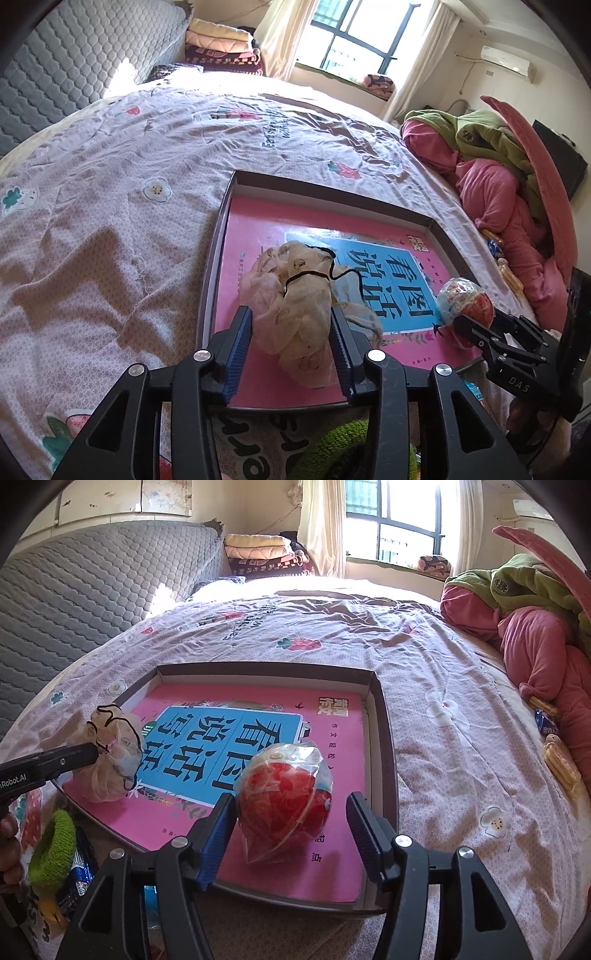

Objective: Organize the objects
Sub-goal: 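Open left gripper dropping scrunchie in tray while right gripper releases candy bag there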

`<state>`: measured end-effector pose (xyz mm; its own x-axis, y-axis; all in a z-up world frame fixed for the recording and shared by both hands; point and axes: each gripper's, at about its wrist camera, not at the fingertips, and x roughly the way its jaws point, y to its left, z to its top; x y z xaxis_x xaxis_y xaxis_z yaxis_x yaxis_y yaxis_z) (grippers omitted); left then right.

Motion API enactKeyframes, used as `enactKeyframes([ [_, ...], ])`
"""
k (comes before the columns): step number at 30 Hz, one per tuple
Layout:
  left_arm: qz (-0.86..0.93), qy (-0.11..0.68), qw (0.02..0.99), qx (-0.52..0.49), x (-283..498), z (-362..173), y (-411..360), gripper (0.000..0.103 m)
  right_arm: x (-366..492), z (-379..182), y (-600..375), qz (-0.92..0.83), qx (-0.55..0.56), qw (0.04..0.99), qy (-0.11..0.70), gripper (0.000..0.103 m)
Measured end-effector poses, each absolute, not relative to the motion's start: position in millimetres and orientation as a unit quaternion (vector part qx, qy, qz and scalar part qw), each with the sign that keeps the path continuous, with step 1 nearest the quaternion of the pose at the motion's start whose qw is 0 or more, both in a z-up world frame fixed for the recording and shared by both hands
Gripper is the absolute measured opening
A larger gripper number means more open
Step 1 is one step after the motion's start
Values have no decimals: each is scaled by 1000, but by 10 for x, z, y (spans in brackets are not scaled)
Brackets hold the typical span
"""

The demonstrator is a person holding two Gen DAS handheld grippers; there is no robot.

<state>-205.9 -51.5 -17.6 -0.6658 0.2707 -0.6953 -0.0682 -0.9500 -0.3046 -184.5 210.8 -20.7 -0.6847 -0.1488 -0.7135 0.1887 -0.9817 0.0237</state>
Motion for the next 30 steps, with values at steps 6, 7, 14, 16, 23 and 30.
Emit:
enactKeyframes([
  [6,905,-135,91,-392,-2047,-134,-556,49,-1842,-196,2136,-918,387,91,20,63],
  [7,906,-137,91,-389,-2040,-116,-564,50,-1839,-190,2140,-918,386,90,20,63],
  [14,910,-143,89,-378,-2004,-26,-598,54,-1832,-163,2158,-920,381,92,11,64],
  [16,910,-145,88,-377,-1996,-18,-612,55,-1832,-156,2157,-920,381,95,9,65],
  [23,915,-148,86,-364,-1913,81,-646,57,-1796,-89,2156,-923,371,101,4,67],
  [30,922,-139,80,-352,-1757,205,-620,59,-1762,-15,2182,-925,365,107,-7,69],
])
